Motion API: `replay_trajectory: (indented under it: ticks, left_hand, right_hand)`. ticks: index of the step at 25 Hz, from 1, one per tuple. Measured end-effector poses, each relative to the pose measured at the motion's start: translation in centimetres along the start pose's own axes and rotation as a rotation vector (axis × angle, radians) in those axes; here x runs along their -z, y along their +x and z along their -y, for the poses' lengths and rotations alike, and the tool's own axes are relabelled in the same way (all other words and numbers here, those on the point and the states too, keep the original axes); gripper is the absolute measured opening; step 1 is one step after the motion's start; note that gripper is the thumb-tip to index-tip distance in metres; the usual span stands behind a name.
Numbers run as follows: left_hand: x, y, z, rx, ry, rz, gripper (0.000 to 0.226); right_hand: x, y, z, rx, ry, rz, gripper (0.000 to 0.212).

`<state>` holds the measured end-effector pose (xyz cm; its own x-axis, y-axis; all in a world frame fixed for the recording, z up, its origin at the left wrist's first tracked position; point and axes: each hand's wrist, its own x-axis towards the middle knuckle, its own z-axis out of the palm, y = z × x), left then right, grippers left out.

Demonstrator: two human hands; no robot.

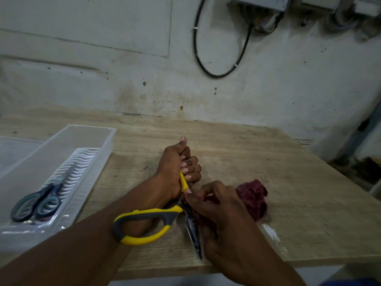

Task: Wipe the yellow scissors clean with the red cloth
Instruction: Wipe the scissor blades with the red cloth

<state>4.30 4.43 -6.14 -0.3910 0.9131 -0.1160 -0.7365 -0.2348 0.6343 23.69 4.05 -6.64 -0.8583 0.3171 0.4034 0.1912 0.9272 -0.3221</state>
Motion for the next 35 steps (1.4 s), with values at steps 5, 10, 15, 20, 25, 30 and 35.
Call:
replay_trajectory:
  ticks: [5, 10, 15, 20, 25, 30, 35]
  left_hand:
    - [-0.1, -0.1, 0.2, -0.005, 0.002, -0.040, 0.057]
    - [-0.2, -0.2, 0.0, -0.010, 0.015, -0.044, 0.056]
    - [-0.1, 0.2, -0.1, -0.008, 0.041, -0.013, 0.057]
    - [0.1, 0.2, -0.1, 0.018, -0.003, -0.009, 0.056]
    - [0.1, 0.1, 0.1, 0.005, 0.022, -0.024, 0.054]
    - [0.0, 0.1, -0.2, -0.008, 0.029, -0.002, 0.060]
    - [0.4, 0.3, -0.2, 0.012, -0.002, -0.010, 0.059]
  right_hand:
    - [0.4, -1.7, -0.8, 0.056, -0.106, -0.006, 0.053]
    - [0.6, -2.0, -0.3, -0.274, 0.240, 0.120, 0.032]
    - [2.8, 0.1, -1.6, -0.087, 0.356, -0.076, 0.050]
    - [-0.3, 0.1, 0.0, 0.031, 0.110, -0.029, 0.053]
    - [2.0, -1.6, -0.8, 0.102, -0.038, 0.097, 0.049]
    - [2.0, 1.3, -0.8, -0.099, 0.284, -0.089, 0.046]
    - [-0.8, 0.2, 0.0, 0.058, -0.059, -0.052, 0.054]
